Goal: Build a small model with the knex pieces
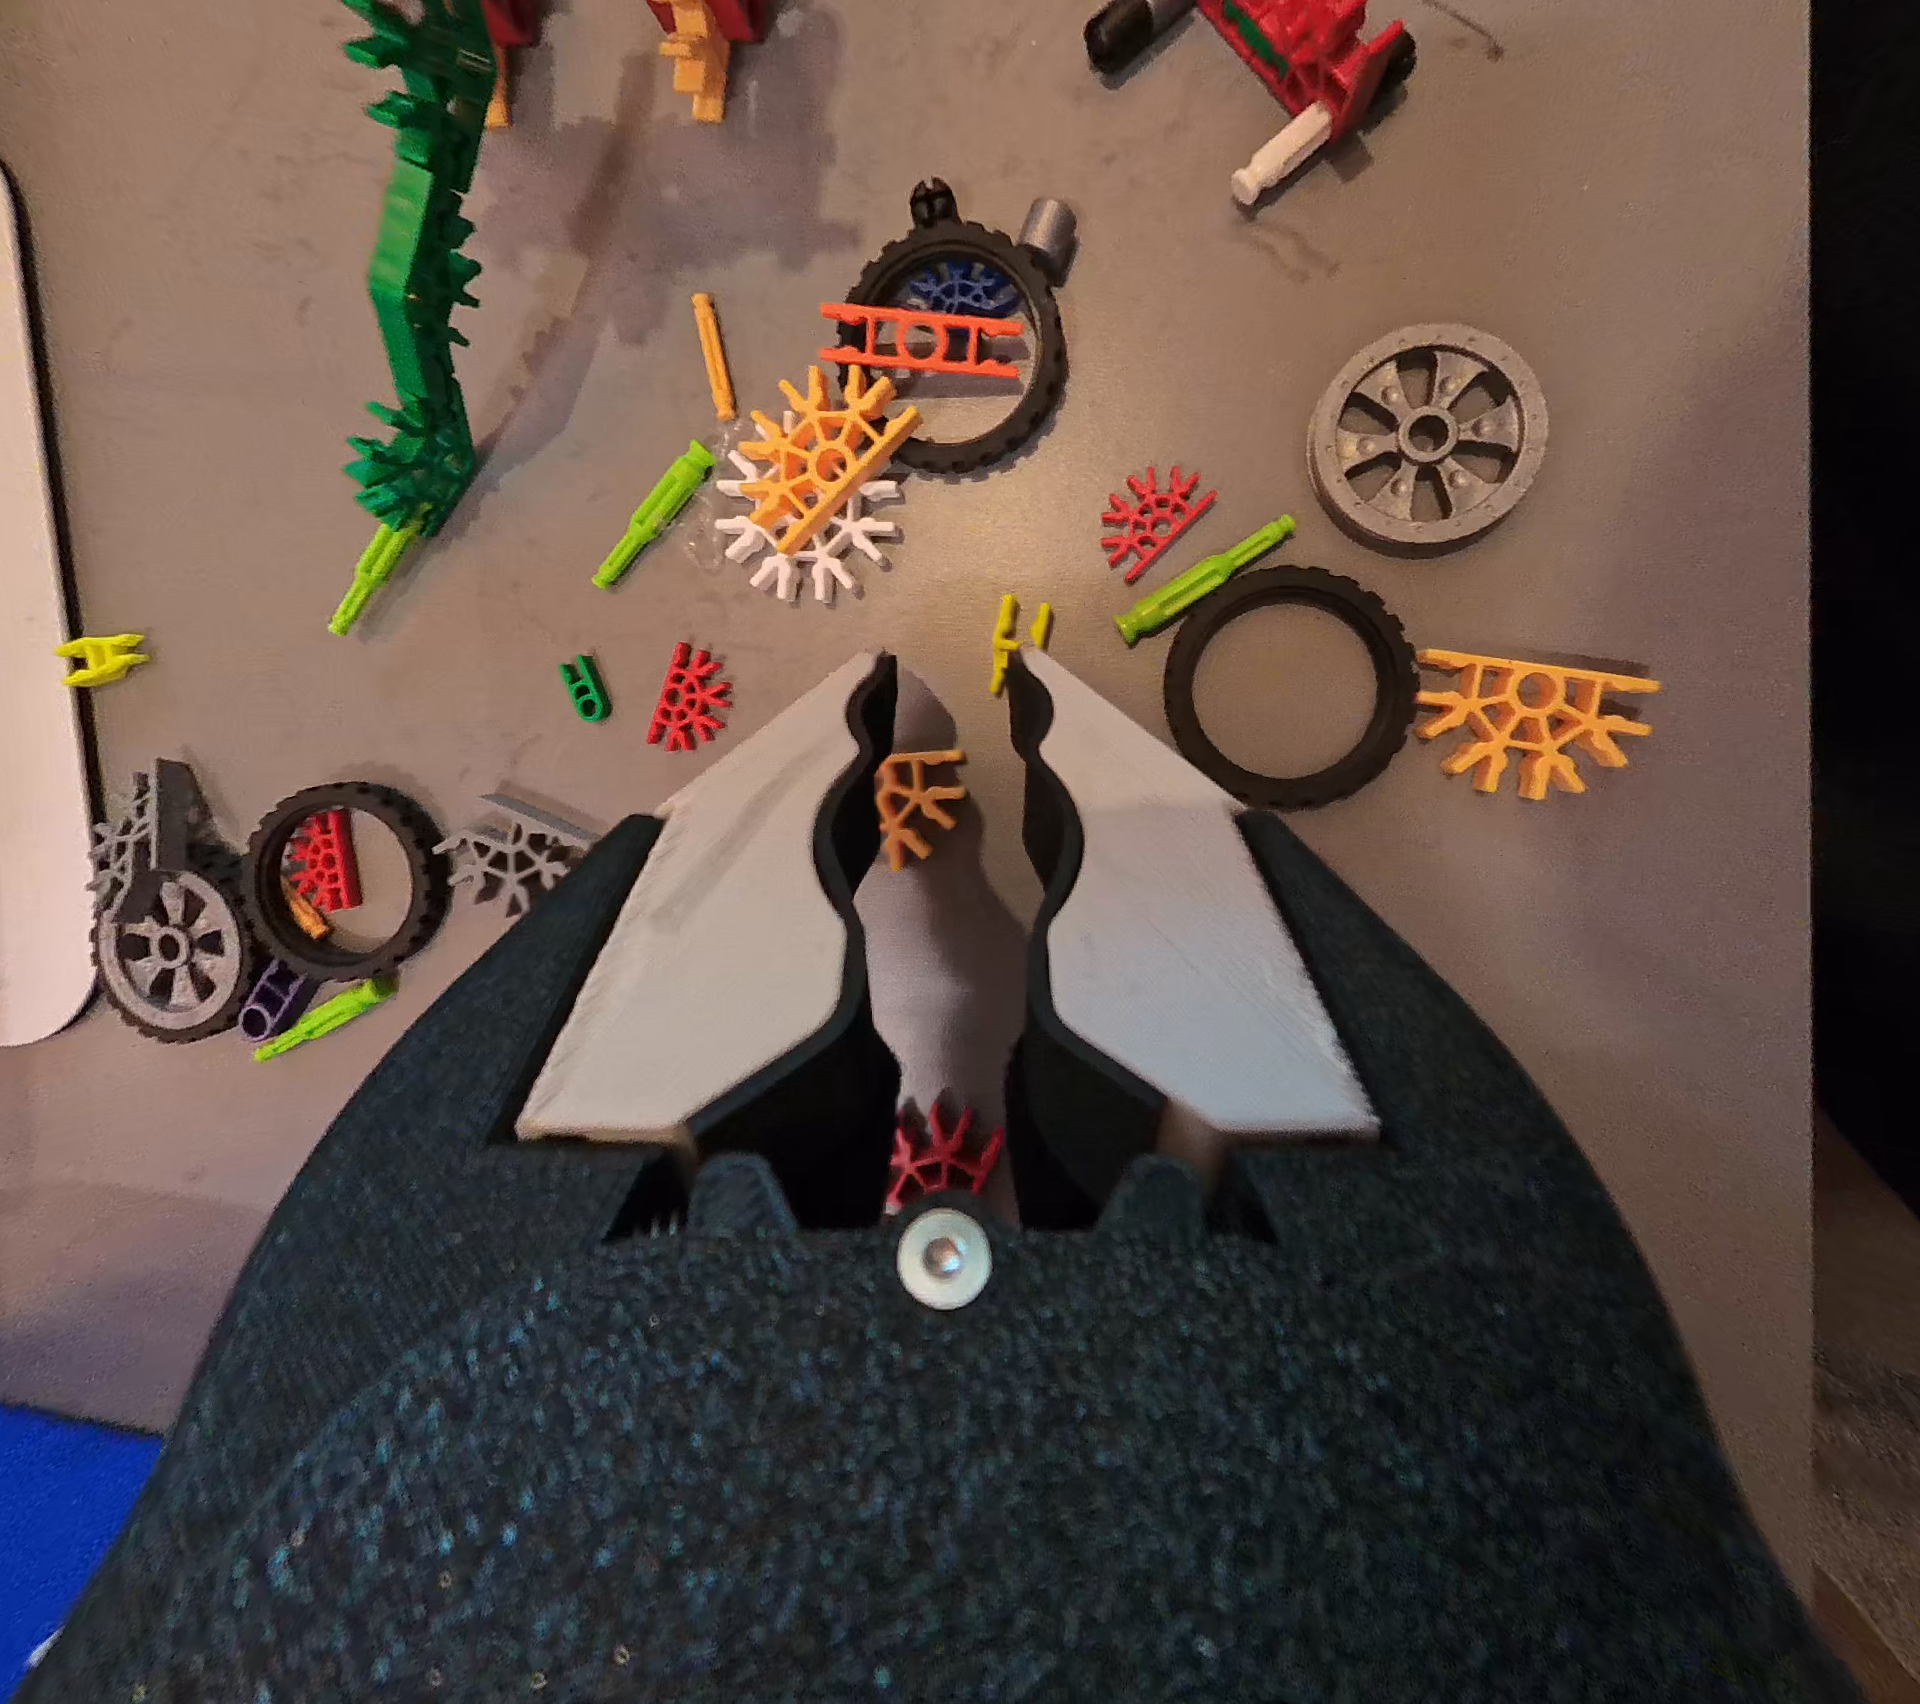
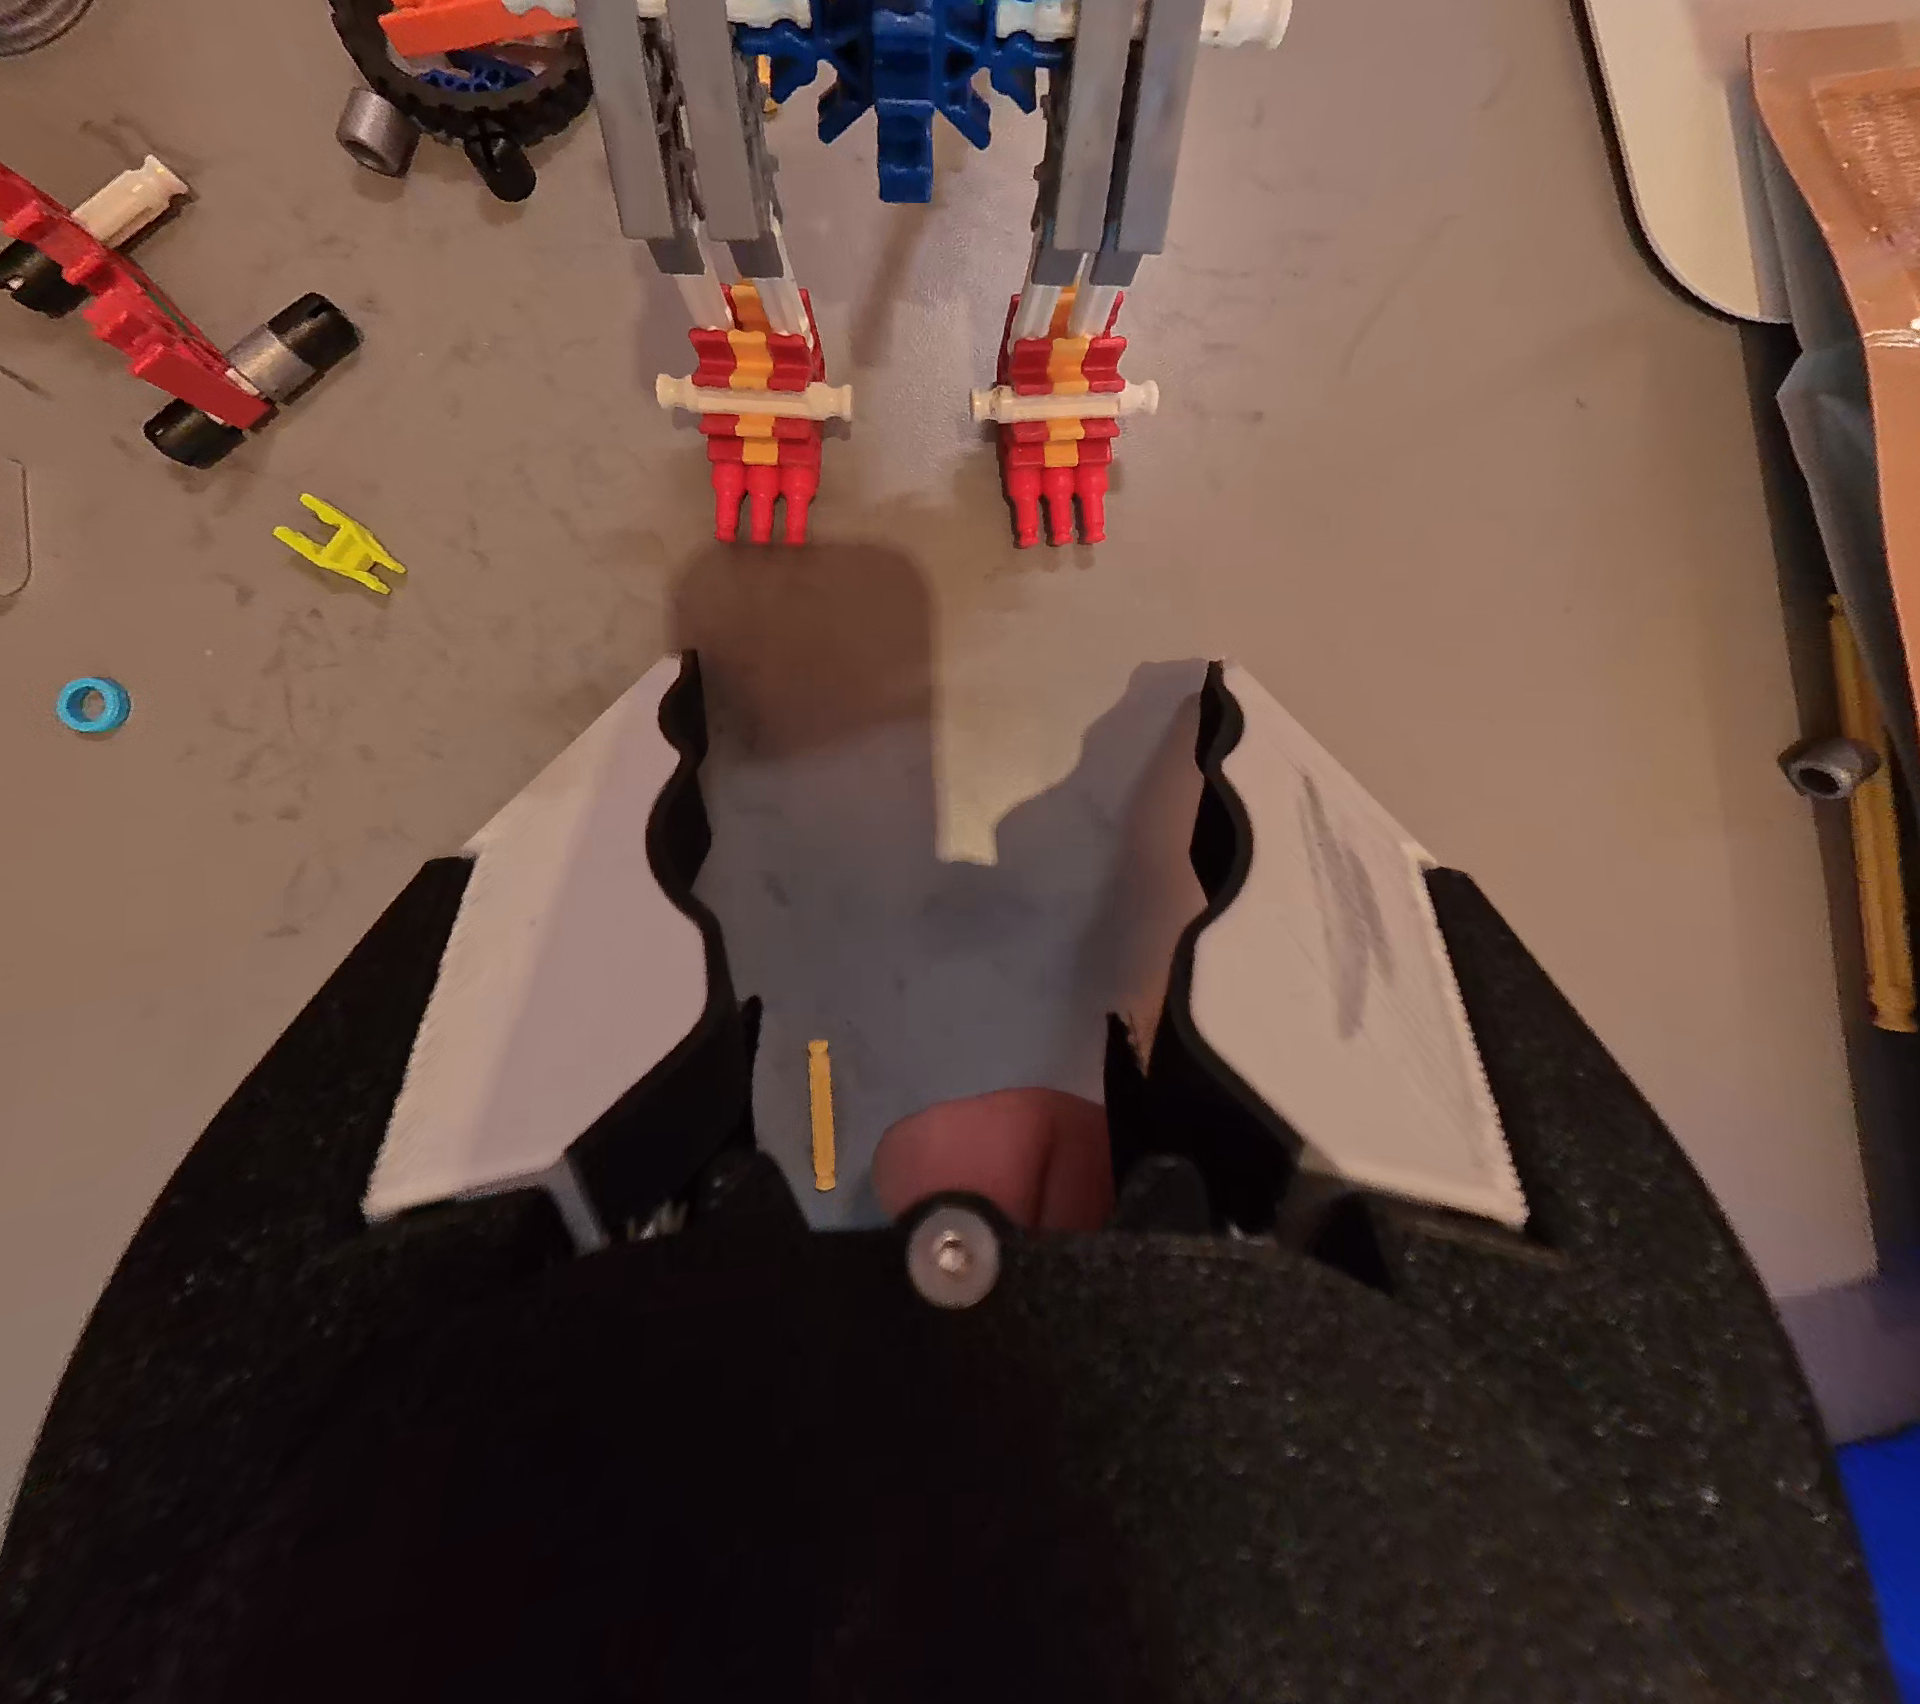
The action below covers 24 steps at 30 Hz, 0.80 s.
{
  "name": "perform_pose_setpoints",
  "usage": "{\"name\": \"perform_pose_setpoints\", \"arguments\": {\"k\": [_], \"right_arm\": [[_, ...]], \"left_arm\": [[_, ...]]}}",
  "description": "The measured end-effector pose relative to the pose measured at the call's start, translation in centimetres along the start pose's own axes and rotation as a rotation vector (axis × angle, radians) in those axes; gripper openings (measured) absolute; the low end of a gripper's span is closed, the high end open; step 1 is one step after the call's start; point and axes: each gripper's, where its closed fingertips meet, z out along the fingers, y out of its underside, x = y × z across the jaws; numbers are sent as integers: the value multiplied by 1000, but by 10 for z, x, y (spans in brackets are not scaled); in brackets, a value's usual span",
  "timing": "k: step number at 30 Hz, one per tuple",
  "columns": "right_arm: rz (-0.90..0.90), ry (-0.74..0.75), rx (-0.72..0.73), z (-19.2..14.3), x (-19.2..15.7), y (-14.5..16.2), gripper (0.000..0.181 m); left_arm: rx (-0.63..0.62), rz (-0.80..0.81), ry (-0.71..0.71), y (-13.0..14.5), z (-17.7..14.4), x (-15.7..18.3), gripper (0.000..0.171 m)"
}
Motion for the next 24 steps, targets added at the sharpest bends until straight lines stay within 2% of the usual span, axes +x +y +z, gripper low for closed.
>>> {"name": "perform_pose_setpoints", "arguments": {"k": [17,24], "right_arm": [[0,-14,-3,3,-3,0,94],[5,-18,-1,3,-4,1,94]], "left_arm": [[129,-38,-141,-25,-40,-25,28],[150,-68,-200,-23,-49,-37,32]]}}
